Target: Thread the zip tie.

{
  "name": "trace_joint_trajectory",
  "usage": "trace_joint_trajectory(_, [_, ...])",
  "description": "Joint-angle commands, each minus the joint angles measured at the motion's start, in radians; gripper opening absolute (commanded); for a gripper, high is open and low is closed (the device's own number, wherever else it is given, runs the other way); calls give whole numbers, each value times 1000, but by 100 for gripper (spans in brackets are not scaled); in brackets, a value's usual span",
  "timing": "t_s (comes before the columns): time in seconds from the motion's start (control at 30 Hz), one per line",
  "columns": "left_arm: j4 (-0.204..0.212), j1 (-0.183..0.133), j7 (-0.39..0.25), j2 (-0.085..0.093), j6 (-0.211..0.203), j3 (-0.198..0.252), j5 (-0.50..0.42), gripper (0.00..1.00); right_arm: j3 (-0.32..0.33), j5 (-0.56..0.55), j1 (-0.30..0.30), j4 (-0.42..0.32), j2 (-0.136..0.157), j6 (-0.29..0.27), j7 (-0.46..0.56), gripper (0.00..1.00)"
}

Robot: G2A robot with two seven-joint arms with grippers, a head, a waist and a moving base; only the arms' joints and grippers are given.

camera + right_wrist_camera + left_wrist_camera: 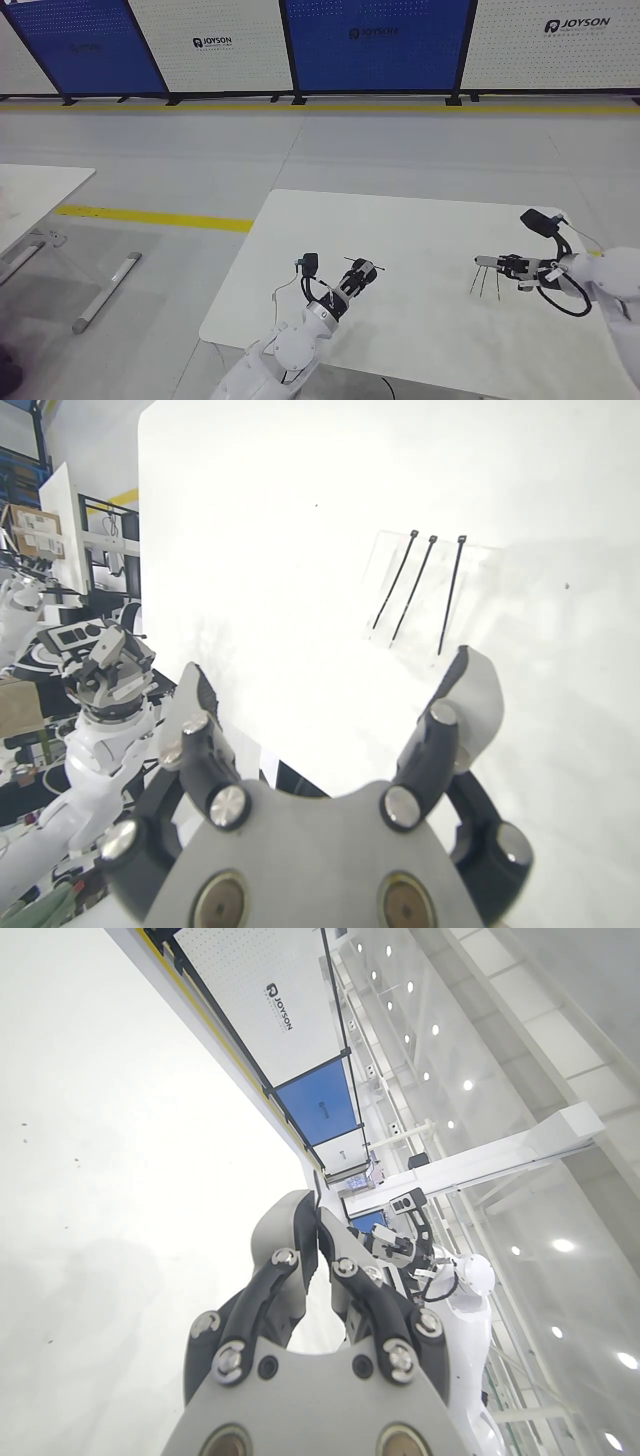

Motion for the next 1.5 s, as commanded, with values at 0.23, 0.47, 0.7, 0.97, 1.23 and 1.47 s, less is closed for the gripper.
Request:
trace_joint_trajectory(0.23, [0,0,0,0,0,0,0,0,-8,-25,-6,-12,-1,18,-36,100])
trace_joint_trajectory(0.47, [0,0,0,0,0,0,0,0,-75,-156,108,48,-29,129,15,100])
trace_joint_trajectory(0.7, [0,0,0,0,0,0,0,0,-198,-182,260,207,-111,129,108,100])
trace_joint_trajectory(0.97, [0,0,0,0,0,0,0,0,-251,-208,294,250,-129,129,139,100])
trace_joint_trajectory(1.23, [0,0,0,0,0,0,0,0,-232,-192,249,238,-124,88,69,100])
trace_joint_trajectory(1.47, [0,0,0,0,0,0,0,0,-217,-194,197,270,-114,9,36,100])
